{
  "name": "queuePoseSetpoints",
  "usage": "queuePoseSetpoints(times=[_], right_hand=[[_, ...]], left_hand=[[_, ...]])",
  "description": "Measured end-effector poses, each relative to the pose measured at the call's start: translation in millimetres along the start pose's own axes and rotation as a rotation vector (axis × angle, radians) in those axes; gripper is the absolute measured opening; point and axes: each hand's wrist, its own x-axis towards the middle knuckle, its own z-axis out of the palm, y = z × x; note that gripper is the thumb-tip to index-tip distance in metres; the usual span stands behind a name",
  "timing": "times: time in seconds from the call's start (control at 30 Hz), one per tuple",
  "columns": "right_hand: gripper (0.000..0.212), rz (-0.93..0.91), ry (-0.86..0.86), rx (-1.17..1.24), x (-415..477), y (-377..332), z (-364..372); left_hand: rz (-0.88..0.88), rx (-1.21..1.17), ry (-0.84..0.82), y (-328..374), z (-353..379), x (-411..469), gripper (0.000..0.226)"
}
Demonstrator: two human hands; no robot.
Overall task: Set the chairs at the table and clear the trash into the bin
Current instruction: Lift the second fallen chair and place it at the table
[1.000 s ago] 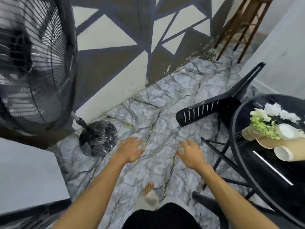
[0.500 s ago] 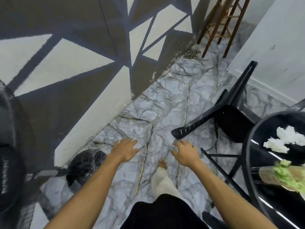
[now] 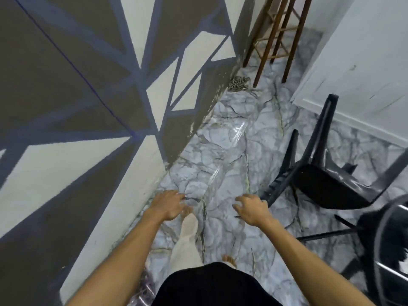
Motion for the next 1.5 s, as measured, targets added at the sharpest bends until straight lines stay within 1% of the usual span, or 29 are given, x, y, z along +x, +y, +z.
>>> queuePoseSetpoints(times=[0.07,0.2,0.3,0.43,0.6,0.77,0.83,0.9,1.0,1.13,1.2,1.33,1.43,1.5], right_hand=[[0.047,0.04,0.028,0.054,25,-8,-16],[0.049,0.151,0.078,0.161,59,-26,-44],[0.049,0.22,0.122,0.234,80,-35,-63],[0.047,0.331,0.2,0.371,103,-35,-83],[0.04,0.487,0.321,0.532,121,-16,-100],[0.039,0.68,0.437,0.719,125,15,-112],[0.04,0.743,0.461,0.765,127,27,-110],[0.044,0.834,0.491,0.854,126,38,-106],[0.039,0.97,0.568,0.981,113,39,-104],[0.041,1.154,0.574,1.127,96,42,-95],[0.042,1.229,0.588,1.238,91,43,-87],[0.039,1.369,0.689,1.399,86,42,-69],[0.037,1.474,0.728,1.48,89,37,-55],[0.039,1.513,0.718,1.541,98,35,-43]], left_hand=[[0.053,0.035,0.005,-11,-34,34,0.05],[0.168,0.184,-0.049,-21,-110,91,0.053],[0.254,0.275,-0.04,-19,-159,134,0.054],[0.352,0.398,-0.078,-2,-207,188,0.055],[0.5,0.579,-0.104,53,-257,255,0.056],[0.655,0.748,-0.163,136,-292,299,0.057],[0.735,0.802,-0.154,172,-300,310,0.056],[0.817,0.859,-0.143,208,-304,320,0.054],[0.934,0.978,-0.16,257,-299,330,0.054],[1.068,1.137,-0.207,319,-280,327,0.057],[1.143,1.207,-0.216,347,-265,325,0.057],[1.321,1.337,-0.228,397,-229,328,0.054],[1.435,1.447,-0.307,430,-194,331,0.051],[1.481,1.492,-0.355,444,-168,335,0.05]])
